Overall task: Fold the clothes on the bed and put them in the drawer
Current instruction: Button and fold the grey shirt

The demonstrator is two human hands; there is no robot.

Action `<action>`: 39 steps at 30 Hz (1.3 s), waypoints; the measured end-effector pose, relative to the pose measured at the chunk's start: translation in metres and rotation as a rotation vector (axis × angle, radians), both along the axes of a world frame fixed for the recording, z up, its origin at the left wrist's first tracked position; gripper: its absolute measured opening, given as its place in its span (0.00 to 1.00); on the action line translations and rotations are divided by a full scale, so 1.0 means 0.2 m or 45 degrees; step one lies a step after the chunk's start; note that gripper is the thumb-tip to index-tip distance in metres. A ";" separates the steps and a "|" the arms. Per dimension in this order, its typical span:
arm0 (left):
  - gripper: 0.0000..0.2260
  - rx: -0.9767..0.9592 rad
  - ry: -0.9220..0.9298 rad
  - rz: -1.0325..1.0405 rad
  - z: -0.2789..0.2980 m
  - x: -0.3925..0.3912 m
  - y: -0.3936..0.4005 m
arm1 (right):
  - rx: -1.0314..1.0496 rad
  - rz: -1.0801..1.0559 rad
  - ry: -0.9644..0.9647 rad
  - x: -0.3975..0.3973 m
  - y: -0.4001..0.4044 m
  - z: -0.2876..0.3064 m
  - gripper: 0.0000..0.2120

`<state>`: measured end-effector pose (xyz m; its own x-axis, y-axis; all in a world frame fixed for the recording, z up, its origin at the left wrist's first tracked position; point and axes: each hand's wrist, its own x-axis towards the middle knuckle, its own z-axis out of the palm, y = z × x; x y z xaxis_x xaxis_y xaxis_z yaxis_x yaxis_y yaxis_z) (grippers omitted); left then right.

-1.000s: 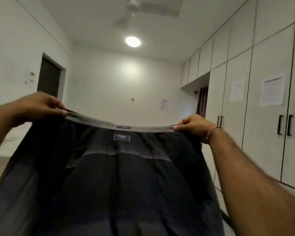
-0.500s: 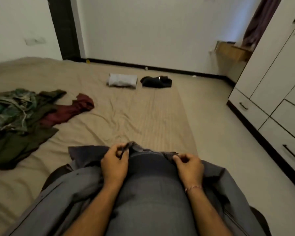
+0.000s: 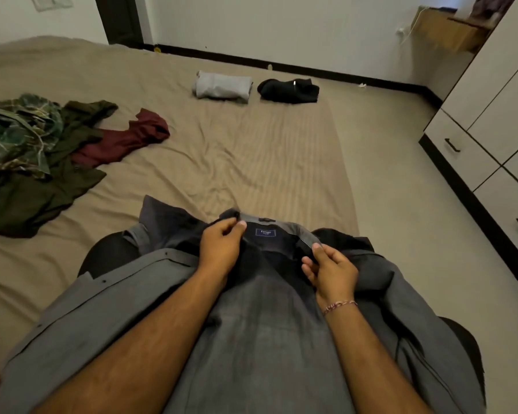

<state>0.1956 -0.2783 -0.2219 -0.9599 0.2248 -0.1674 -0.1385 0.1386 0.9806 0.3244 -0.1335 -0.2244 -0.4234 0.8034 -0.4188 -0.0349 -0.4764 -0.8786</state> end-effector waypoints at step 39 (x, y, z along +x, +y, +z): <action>0.04 -0.148 0.329 -0.012 -0.01 0.24 0.02 | 0.341 0.086 0.139 -0.03 -0.34 0.02 0.02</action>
